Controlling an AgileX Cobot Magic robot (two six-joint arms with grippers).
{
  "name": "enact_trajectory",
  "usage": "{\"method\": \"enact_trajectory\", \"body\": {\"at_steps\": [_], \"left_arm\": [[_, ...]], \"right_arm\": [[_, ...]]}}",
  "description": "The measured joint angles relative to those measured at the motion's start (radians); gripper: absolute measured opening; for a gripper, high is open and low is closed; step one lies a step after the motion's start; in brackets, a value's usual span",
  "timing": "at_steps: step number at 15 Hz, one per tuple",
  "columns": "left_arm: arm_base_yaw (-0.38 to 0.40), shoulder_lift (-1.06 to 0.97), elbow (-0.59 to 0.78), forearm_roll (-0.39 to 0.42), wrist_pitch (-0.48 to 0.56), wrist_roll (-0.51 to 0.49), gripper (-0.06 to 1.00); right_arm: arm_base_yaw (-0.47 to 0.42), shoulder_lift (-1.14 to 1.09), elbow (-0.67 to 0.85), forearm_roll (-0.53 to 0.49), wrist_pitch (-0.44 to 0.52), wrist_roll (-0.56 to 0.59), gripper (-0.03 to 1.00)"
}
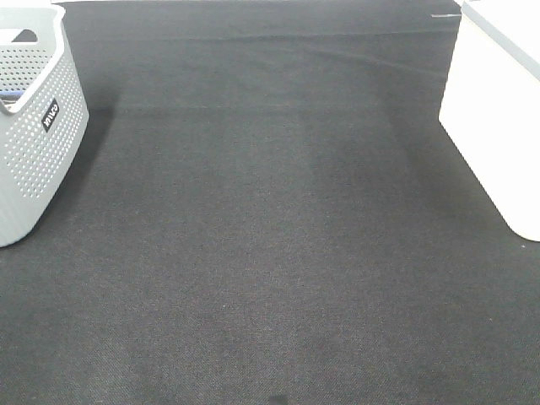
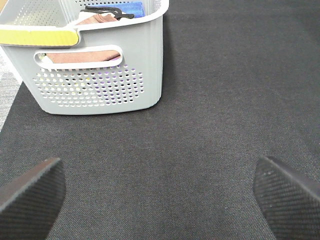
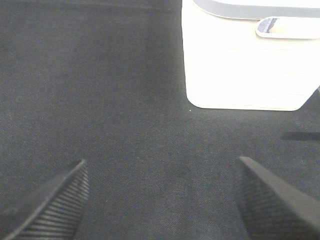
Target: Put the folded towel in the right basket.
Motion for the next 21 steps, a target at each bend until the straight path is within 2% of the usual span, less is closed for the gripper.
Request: {"method": "enact_trajectory", "body": {"at_steps": [3,21], "left_arm": [[0.000,0.000,0.000,0.000,0.000,0.000,0.97],[0.000,0.000,0.000,0.000,0.000,0.000,0.97]], "right_arm": [[-0.062,0.000,0.000,0.000,0.000,0.000,0.75],[-0.062,0.000,0.000,0.000,0.000,0.000,0.75]]}}
